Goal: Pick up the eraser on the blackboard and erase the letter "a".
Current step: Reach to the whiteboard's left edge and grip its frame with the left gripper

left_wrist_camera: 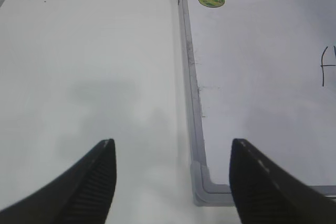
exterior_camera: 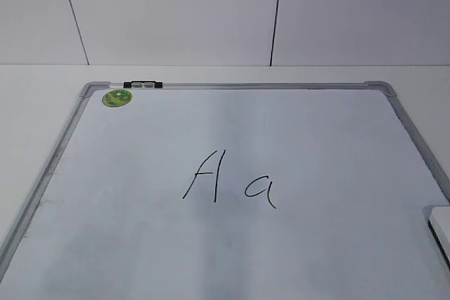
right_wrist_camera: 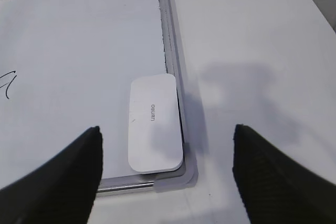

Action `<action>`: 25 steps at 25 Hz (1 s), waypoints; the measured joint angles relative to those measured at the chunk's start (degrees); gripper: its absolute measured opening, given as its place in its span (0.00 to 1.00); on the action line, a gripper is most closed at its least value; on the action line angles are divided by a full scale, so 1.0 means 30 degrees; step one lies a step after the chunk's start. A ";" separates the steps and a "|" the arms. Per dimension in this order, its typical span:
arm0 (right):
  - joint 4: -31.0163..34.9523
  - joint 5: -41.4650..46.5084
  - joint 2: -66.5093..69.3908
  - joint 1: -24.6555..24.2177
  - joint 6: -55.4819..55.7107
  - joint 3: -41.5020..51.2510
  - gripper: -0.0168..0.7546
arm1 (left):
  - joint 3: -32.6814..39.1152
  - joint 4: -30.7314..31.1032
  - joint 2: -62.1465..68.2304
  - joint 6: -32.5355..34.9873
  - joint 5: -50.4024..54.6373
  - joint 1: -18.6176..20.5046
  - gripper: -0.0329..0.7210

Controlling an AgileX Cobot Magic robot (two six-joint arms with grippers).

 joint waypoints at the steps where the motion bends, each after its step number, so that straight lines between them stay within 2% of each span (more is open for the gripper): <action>1: 0.0000 0.0000 0.0000 0.0000 0.0000 0.0000 0.79 | 0.0000 0.0000 0.0000 0.0000 0.0000 0.0000 0.71; 25: 0.0000 0.0000 0.0000 0.0000 0.0000 0.0000 0.79 | 0.0000 0.0000 0.0000 0.0000 0.0000 0.0000 0.69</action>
